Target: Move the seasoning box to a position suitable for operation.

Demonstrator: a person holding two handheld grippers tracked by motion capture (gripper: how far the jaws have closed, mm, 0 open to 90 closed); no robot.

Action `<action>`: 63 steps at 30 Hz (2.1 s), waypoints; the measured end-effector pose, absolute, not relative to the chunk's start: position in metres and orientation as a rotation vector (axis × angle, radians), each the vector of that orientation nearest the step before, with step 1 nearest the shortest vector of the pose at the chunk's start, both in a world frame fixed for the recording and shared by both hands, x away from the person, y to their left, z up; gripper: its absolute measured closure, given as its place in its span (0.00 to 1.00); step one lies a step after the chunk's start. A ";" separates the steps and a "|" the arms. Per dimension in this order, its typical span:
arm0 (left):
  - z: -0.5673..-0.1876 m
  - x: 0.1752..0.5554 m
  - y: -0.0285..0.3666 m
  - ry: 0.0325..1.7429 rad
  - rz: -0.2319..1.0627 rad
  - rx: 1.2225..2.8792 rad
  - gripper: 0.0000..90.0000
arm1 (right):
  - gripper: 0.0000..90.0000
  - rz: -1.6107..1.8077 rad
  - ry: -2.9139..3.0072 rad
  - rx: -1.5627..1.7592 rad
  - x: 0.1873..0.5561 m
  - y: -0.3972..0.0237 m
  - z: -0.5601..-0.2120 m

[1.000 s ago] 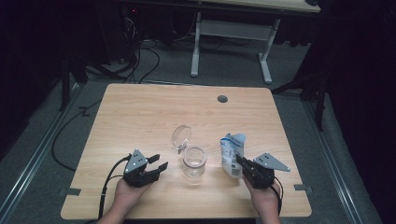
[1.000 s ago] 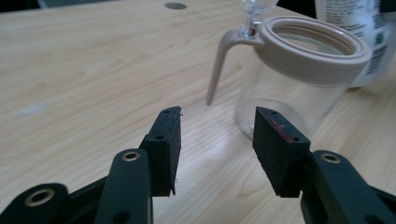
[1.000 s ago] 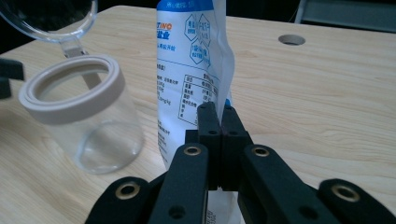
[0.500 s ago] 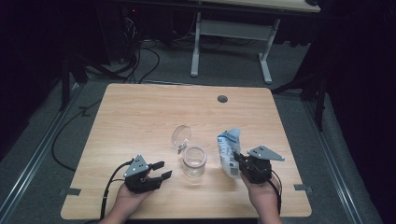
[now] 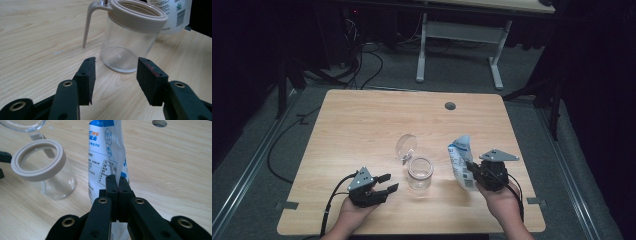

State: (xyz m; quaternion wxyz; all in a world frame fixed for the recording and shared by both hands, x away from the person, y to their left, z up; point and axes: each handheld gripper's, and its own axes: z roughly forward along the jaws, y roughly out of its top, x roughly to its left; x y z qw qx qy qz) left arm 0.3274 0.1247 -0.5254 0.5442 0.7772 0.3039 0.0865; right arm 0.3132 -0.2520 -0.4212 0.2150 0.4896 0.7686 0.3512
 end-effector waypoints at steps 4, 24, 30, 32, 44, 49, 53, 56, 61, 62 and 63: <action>-0.525 0.327 0.124 0.716 0.212 1.843 0.53 | 1.00 0.931 2.172 1.362 0.314 -0.251 -0.421; -0.523 0.324 0.124 0.704 0.210 1.836 0.54 | 1.00 0.634 2.373 1.347 0.328 -0.238 -0.406; -0.522 0.324 0.125 0.709 0.189 1.828 0.55 | 1.00 0.587 2.433 1.340 0.330 -0.236 -0.401; -0.522 0.324 0.125 0.709 0.191 1.827 0.54 | 1.00 0.582 2.438 1.346 0.330 -0.235 -0.400; -0.522 0.321 0.123 0.692 0.196 1.832 0.54 | 1.00 0.483 2.531 1.380 0.336 -0.233 -0.391; -0.522 0.321 0.122 0.687 0.202 1.830 0.52 | 1.00 0.410 2.563 1.368 0.338 -0.230 -0.393; -0.522 0.319 0.121 0.677 0.210 1.834 0.51 | 1.00 0.341 2.574 1.382 0.340 -0.226 -0.393; -0.523 0.319 0.120 0.673 0.213 1.841 0.51 | 1.00 0.310 2.584 1.376 0.341 -0.224 -0.393; -0.523 0.318 0.118 0.668 0.214 1.844 0.51 | 1.00 0.263 2.614 1.365 0.342 -0.221 -0.391; -0.523 0.317 0.118 0.669 0.212 1.839 0.51 | 1.00 0.254 2.621 1.364 0.343 -0.221 -0.390; -0.523 0.317 0.118 0.671 0.212 1.835 0.51 | 1.00 0.250 2.624 1.371 0.343 -0.221 -0.390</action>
